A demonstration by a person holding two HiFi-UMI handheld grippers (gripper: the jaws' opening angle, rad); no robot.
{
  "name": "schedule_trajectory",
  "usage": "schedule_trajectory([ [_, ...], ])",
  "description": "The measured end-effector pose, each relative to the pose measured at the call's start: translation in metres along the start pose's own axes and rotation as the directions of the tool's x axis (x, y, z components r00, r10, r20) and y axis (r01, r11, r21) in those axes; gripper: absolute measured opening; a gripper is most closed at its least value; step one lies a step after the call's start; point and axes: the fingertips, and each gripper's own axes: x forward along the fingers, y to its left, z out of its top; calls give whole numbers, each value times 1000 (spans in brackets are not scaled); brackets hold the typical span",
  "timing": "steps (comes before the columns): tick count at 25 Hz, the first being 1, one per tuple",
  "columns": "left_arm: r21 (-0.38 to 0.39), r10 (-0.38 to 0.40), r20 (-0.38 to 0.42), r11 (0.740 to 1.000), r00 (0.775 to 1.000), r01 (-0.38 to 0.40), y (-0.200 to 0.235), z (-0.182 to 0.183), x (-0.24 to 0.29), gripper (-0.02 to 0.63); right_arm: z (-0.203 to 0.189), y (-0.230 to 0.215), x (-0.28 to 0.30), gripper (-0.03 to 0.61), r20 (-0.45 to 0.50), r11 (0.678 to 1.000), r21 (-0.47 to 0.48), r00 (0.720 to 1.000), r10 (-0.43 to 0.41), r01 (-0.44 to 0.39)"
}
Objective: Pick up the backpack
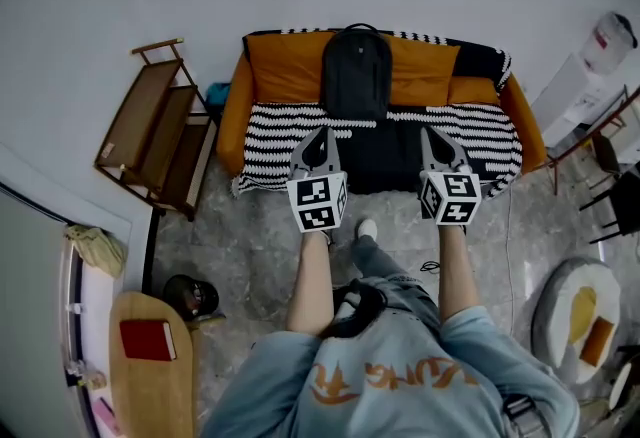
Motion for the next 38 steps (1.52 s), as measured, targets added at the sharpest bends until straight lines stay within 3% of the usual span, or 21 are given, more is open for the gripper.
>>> schedule_trajectory([
  [6, -13, 24, -2, 1000, 1000, -24, 15, -3, 23, 20, 1, -3, 29, -3, 17, 999, 16, 999, 30, -30],
  [12, -24, 43, -17, 999, 999, -43, 31, -8, 56, 20, -6, -35, 72, -3, 41, 989, 141, 999, 31, -37],
  [17, -39, 52, -51, 998, 997, -54, 41, -25, 94, 20, -18, -45, 114, -3, 28, 984, 173, 999, 38, -43],
  [29, -57, 37, -150, 997, 988, -46, 47, -53, 225, 20, -38, -102, 234, -3, -32, 968, 241, 997, 74, -64],
  [38, -49, 40, -270, 997, 962, -55, 52, -93, 334, 20, -82, -155, 329, -3, -118, 955, 294, 990, 78, -40],
])
